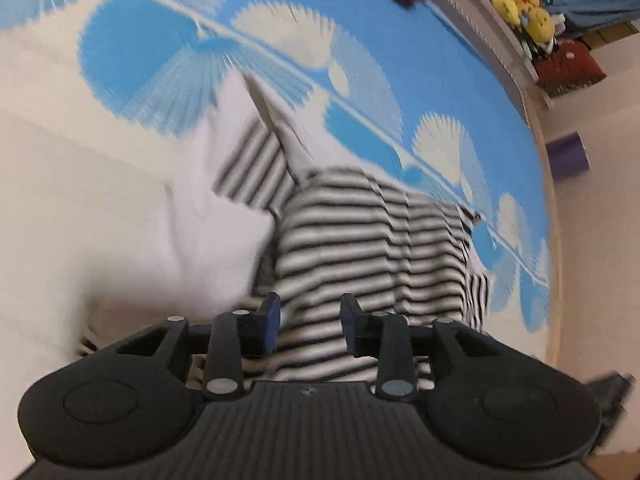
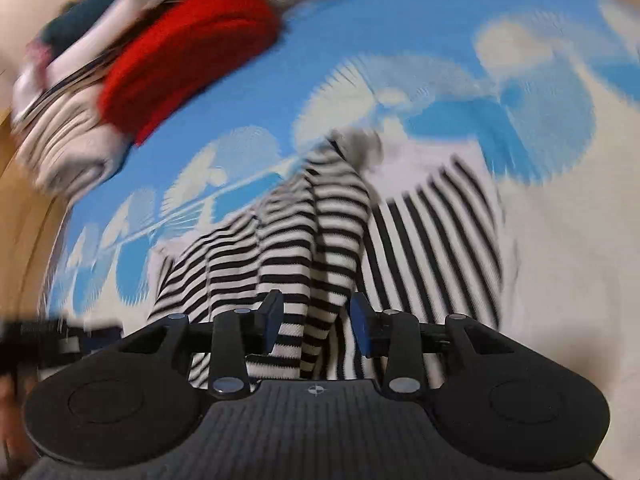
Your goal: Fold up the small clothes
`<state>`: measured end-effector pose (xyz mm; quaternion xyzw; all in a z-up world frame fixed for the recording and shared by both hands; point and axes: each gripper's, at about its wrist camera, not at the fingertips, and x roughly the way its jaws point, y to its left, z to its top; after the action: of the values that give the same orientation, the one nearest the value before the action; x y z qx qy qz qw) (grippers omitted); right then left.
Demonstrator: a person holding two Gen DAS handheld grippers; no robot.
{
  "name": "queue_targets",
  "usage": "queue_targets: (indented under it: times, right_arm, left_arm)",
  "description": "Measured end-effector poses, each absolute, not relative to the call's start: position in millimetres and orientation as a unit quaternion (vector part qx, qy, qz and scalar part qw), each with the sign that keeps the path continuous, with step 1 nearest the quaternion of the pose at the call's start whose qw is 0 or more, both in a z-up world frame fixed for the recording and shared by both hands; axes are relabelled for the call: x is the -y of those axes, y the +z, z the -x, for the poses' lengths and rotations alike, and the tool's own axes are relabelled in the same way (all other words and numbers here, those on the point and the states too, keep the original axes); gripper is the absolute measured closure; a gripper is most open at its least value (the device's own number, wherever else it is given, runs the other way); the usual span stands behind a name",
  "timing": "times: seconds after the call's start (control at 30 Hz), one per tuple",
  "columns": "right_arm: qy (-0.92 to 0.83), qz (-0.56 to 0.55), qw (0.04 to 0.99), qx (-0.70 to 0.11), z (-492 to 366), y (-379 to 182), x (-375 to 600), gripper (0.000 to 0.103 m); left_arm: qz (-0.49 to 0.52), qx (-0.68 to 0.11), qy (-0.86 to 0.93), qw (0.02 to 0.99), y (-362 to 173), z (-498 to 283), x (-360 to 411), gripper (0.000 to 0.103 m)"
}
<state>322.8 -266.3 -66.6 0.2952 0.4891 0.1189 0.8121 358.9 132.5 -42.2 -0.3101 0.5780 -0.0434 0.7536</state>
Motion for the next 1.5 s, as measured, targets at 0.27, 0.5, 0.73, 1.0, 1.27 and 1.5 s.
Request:
queue_targets:
  times: [0.27,0.5,0.73,1.0,1.27,1.5]
  right_arm:
    - [0.084,-0.355,0.758,-0.54,-341,-115,236,0.062]
    - [0.098,-0.35,0.76,-0.538,-348,-115,226,0.076]
    - [0.09,-0.413,0.832,-0.358,-328,-51,284,0.102]
    - [0.08,-0.355,0.848,-0.386,-299,-30,326,0.103]
    - [0.029,-0.34,0.779,-0.527,-301,-85,320,0.08]
    - [0.017,-0.353,0.806,-0.474,-315,-83,313,0.071]
  left_arm:
    - [0.31,-0.612,0.023,0.727,-86,-371,-113,0.055]
    - [0.241,-0.583,0.009,0.776,-74,-382,-89,0.102]
    - [0.31,-0.357,-0.067,0.879,-1,-362,-116,0.102]
    - [0.3,-0.534,-0.002,0.79,-54,-364,-157,0.102]
    - [0.329,-0.554,0.029,0.764,-65,-361,-176,0.072]
    - [0.354,-0.557,0.032,0.751,-68,-371,-164,0.062]
